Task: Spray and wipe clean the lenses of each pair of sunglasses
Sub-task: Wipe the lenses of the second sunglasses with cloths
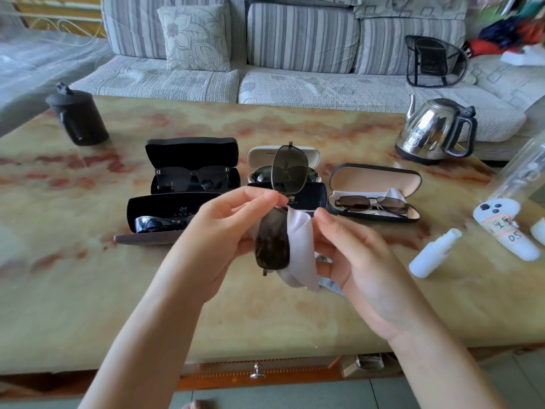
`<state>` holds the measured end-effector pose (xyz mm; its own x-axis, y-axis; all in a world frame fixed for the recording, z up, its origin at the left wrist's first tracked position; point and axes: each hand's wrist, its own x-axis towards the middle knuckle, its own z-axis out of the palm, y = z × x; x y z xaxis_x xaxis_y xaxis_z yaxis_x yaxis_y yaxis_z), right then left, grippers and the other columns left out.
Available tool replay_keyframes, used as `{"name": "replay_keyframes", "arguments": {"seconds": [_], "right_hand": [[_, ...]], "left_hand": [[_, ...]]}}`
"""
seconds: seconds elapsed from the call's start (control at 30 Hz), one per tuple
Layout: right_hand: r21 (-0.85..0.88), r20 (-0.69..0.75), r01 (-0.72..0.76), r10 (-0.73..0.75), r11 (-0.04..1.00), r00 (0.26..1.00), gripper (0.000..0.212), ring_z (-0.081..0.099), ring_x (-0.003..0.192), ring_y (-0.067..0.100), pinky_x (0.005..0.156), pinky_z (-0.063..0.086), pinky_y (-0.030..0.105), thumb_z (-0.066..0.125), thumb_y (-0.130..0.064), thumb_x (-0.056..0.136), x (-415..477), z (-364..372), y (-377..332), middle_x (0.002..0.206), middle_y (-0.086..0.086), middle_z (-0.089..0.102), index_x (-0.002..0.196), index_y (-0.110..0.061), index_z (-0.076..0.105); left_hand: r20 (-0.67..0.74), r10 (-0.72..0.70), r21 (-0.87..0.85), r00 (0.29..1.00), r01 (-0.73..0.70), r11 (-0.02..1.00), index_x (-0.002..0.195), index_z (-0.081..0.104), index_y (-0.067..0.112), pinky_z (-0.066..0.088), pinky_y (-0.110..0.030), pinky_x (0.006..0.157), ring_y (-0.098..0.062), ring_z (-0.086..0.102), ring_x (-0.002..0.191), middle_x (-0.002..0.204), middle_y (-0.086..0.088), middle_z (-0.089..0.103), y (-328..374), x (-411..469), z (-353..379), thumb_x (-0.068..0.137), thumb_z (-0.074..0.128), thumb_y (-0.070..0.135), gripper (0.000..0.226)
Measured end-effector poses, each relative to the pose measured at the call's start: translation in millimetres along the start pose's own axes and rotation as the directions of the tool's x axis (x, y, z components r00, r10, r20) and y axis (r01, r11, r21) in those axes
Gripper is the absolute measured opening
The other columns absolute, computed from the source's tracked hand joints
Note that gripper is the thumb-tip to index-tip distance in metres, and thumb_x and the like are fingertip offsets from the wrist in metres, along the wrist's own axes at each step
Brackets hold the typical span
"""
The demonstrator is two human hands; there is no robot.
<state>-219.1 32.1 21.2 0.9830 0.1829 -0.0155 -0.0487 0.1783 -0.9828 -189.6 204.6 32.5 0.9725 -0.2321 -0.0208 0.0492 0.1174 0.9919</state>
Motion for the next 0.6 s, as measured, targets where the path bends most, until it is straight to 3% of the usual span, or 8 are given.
{"name": "replay_keyframes", "arguments": {"seconds": [0.07, 0.17, 0.27, 0.33, 0.43, 0.6], "right_hand": [[0.048, 0.018, -0.009, 0.008, 0.999, 1.000, 0.032, 0.063, 0.078, 0.019, 0.065, 0.050, 0.029, 0.054, -0.034, 0.093, -0.6, 0.2, 0.3, 0.089, 0.013, 0.070, 0.095, -0.009, 0.073], [0.066, 0.019, -0.031, 0.030, 0.997, 0.999, 0.014, 0.064, 0.074, 0.016, 0.064, 0.052, 0.028, 0.065, -0.022, 0.081, -0.2, -2.1, 2.1, 0.084, 0.005, 0.070, 0.093, -0.016, 0.069], [0.005, 0.021, -0.066, 0.066, 0.998, 0.998, 0.037, 0.062, 0.083, 0.027, 0.075, 0.042, 0.039, 0.077, -0.025, 0.071, 1.2, -1.9, 7.0, 0.090, 0.009, 0.073, 0.102, -0.010, 0.065], [-0.051, 0.010, -0.079, 0.080, 0.996, 0.997, 0.038, 0.063, 0.084, 0.026, 0.076, 0.035, 0.041, 0.079, -0.029, 0.069, 0.5, 1.3, 7.7, 0.092, 0.013, 0.074, 0.101, -0.010, 0.071], [-0.107, -0.047, -0.085, 0.080, 0.991, 0.996, 0.029, 0.061, 0.078, 0.023, 0.076, 0.038, 0.038, 0.076, -0.030, 0.068, 0.9, 1.7, 7.9, 0.085, 0.019, 0.073, 0.091, -0.012, 0.077], [-0.082, -0.090, -0.102, 0.094, 0.991, 0.991, 0.053, 0.060, 0.083, 0.025, 0.077, 0.041, 0.038, 0.089, -0.042, 0.058, 4.3, 9.4, 8.7, 0.098, 0.028, 0.069, 0.093, -0.005, 0.074]], "left_hand": [[-0.037, 0.025, 0.022, 0.999, -0.025, 0.999, 0.080, 0.074, 0.020, 0.048, -0.023, 0.063, -0.021, 0.055, 0.073, 0.078, -0.005, 0.064, -0.9, -0.5, 1.3, 0.071, 0.063, 0.039, 0.024], [-0.091, 0.077, 0.003, 0.993, -0.077, 0.997, 0.082, 0.074, 0.015, 0.040, -0.021, 0.049, -0.023, 0.044, 0.059, 0.070, -0.010, 0.058, -1.0, -1.5, 3.8, 0.072, 0.063, 0.035, 0.025], [-0.131, 0.104, -0.036, 0.986, -0.109, 0.993, 0.080, 0.076, 0.015, 0.041, -0.037, 0.062, -0.024, 0.050, 0.064, 0.072, -0.008, 0.066, -1.8, -2.2, 7.4, 0.068, 0.067, 0.036, 0.026], [-0.152, 0.111, -0.054, 0.982, -0.120, 0.991, 0.079, 0.077, 0.016, 0.039, -0.044, 0.071, -0.026, 0.054, 0.074, 0.078, -0.010, 0.069, -3.2, -2.7, 11.0, 0.061, 0.070, 0.041, 0.032], [-0.170, 0.108, -0.074, 0.979, -0.122, 0.990, 0.078, 0.078, 0.017, 0.040, -0.041, 0.075, -0.023, 0.057, 0.077, 0.081, -0.010, 0.071, -5.4, -2.3, 15.0, 0.055, 0.072, 0.046, 0.038], [-0.141, 0.103, -0.060, 0.985, -0.113, 0.992, 0.083, 0.077, 0.013, 0.038, -0.039, 0.066, -0.026, 0.051, 0.071, 0.083, -0.034, 0.063, -8.5, -3.1, 20.4, 0.063, 0.071, 0.041, 0.035]]}}
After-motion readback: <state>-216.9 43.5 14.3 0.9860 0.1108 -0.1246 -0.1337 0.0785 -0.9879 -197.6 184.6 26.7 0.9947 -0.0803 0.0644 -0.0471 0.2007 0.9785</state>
